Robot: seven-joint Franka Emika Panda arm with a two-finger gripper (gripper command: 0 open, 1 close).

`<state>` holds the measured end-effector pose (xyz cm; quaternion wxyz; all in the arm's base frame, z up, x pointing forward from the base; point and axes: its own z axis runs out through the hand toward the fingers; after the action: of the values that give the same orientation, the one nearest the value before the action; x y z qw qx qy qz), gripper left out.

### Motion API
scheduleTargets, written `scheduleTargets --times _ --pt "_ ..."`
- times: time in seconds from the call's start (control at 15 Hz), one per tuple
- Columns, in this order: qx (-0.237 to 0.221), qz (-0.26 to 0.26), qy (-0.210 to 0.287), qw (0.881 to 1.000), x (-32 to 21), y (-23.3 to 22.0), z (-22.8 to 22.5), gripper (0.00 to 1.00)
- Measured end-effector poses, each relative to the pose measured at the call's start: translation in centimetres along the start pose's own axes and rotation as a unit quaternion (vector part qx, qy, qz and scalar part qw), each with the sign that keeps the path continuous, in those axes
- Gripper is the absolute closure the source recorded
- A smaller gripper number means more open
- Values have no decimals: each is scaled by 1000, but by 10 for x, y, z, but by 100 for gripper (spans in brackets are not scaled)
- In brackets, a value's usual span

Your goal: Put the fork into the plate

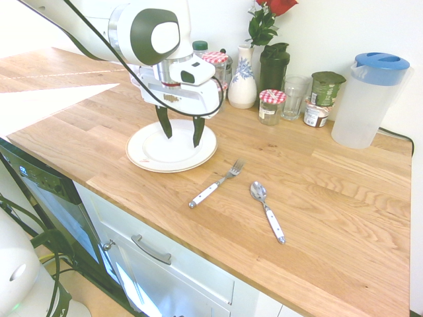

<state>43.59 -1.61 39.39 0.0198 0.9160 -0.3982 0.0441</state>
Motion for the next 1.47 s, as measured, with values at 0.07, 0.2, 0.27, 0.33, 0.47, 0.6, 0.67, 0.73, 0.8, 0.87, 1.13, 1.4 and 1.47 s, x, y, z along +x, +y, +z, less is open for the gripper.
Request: scheduleTargets --times 0.07,0.2,0.27,0.33,0.47,0.6,0.67,0.73,0.8,0.87,1.13,1.4,1.47 --pt "-2 3 2 1000 7 5 -3 0" --pt "-9 11 2 1000 23 22 -9 0" --pt "-13 15 2 1000 30 32 -11 0" --pt "-16 20 2 1000 38 45 -15 0" --pt "-22 23 0 999 47 67 -23 0" --pt "-36 24 -20 999 46 85 -23 0" --pt "-42 25 -30 998 44 92 -20 0" --pt "-46 28 -37 998 41 98 -17 0" --pt "-50 29 -42 997 38 105 -13 0" --pt "-54 32 -45 997 36 112 -9 0" --pt "-62 40 -53 996 32 130 3 0" --pt "-69 45 -66 994 23 141 21 100" --pt "-66 49 -64 995 24 144 22 100"
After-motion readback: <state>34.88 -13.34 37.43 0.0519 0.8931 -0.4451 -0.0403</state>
